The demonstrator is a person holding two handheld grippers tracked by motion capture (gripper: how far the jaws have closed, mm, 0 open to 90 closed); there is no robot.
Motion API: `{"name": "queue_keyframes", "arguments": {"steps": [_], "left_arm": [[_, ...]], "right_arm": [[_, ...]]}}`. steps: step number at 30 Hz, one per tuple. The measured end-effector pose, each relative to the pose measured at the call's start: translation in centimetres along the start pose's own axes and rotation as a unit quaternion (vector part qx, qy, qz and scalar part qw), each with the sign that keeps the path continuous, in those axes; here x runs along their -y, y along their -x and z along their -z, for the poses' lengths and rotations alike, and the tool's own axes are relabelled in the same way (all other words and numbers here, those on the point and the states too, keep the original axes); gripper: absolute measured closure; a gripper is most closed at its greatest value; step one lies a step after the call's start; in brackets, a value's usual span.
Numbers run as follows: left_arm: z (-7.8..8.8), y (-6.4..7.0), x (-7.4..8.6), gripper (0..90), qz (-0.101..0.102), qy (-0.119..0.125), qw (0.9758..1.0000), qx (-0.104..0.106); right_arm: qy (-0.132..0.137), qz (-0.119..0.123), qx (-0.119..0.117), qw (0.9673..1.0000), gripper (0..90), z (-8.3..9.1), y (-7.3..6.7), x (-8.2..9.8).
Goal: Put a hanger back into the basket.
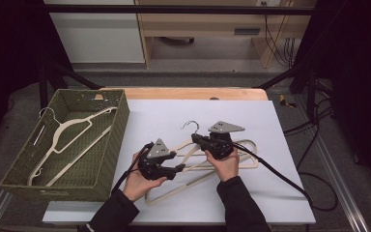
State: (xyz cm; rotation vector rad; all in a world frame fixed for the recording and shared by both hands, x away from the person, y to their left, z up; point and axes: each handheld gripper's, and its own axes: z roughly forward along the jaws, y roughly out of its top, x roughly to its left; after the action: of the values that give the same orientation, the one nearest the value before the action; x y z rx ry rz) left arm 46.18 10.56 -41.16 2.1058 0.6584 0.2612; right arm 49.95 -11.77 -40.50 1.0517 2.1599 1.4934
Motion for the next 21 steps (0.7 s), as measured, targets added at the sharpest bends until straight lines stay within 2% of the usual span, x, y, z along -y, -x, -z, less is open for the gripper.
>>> {"name": "queue_keyframes", "arguments": {"steps": [2, 6, 10, 13, 14, 16, 17, 21], "left_arm": [[-0.8, 0.0, -0.5, 46.0, 0.013, 0.002, 0.9999, 0.011], [-1.9, 0.0, -1.2, 55.7, 0.028, 0.0, 0.9995, 0.017], [-2.1, 0.2, -1.5, 72.4, 0.036, -0.007, 0.9989, 0.03], [-2.1, 0.5, -1.5, 80.5, 0.038, -0.005, 0.9983, 0.044], [-2.0, 0.7, -1.6, 82.8, 0.037, -0.005, 0.9985, 0.04], [-1.8, 1.0, -1.6, 83.4, 0.03, -0.003, 0.9988, 0.038], [-1.7, 1.2, -1.6, 83.9, 0.033, 0.0, 0.9986, 0.041], [-1.0, 1.7, -1.9, 85.9, 0.026, 0.016, 0.9989, 0.035]], "right_arm": [[0.004, 0.011, -0.005, 0.9999, 89.0, 0.4, -0.1, 0.1], [0.01, 0.018, -0.016, 0.9997, 88.9, 1.3, -0.4, 0.2], [0.016, 0.024, -0.022, 0.9993, 88.9, 2.2, -0.7, 0.3], [0.017, 0.026, -0.023, 0.9993, 88.6, 2.6, -0.8, 0.3], [0.018, 0.026, -0.024, 0.9992, 88.4, 2.8, -0.8, 0.4], [0.021, 0.02, -0.029, 0.9992, 87.7, 3.1, -0.9, 0.4], [0.022, 0.02, -0.031, 0.9991, 86.6, 3.3, -0.9, 0.4], [0.031, 0.022, -0.048, 0.9981, 76.5, 4.5, -1.3, 0.2]]}}
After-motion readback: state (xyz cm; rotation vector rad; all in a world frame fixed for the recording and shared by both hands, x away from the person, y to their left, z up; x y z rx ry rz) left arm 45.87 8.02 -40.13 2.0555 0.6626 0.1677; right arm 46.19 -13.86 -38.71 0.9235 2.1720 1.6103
